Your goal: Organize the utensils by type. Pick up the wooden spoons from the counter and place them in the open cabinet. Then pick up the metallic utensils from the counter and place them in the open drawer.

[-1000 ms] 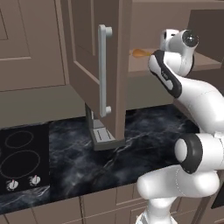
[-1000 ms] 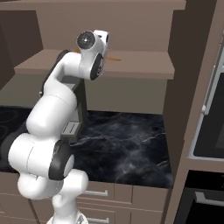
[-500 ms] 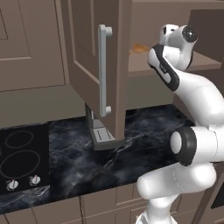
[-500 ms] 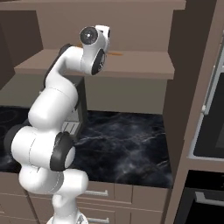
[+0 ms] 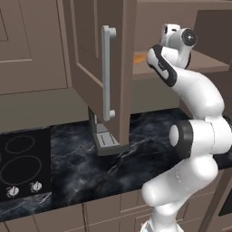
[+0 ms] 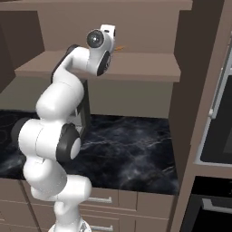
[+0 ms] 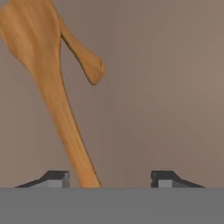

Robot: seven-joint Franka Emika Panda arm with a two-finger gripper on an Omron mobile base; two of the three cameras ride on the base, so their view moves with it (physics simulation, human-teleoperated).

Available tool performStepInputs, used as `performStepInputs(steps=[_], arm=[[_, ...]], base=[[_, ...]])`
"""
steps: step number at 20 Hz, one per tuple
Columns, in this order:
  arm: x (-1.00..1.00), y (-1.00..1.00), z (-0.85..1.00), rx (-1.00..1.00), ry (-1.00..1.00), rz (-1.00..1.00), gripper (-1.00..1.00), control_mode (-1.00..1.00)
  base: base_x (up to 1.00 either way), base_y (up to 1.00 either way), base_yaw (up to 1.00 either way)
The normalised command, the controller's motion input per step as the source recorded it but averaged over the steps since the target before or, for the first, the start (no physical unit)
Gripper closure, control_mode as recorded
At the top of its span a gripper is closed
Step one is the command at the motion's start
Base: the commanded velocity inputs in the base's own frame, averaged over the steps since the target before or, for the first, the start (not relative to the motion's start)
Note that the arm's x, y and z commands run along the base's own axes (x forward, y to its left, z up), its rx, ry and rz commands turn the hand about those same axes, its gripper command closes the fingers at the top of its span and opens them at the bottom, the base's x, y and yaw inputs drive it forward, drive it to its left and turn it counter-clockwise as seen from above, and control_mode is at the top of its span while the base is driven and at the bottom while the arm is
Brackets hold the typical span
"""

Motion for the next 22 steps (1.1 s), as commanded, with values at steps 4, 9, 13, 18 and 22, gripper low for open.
performStepInputs(steps=[4,9,13,18,22], arm=[[0.26,-0.03,0.07,-0.01,0.05,0.06,-1.0,-1.0],[-0.1,-0.01,0.0,0.0,-0.03,0.03,-1.0,-1.0],[-0.31,-0.09,0.0,0.07,0.0,0.0,-1.0,-1.0],[-0.18,-0.06,0.0,0.21,0.0,0.0,-1.0,-1.0],[-0.39,-0.04,0.0,0.15,0.0,-0.02,-1.0,-1.0]], base=[[0.0,0.0,0.0],[0.0,0.0,0.0],[0.0,0.0,0.0],[0.0,0.0,0.0],[0.0,0.0,0.0]])
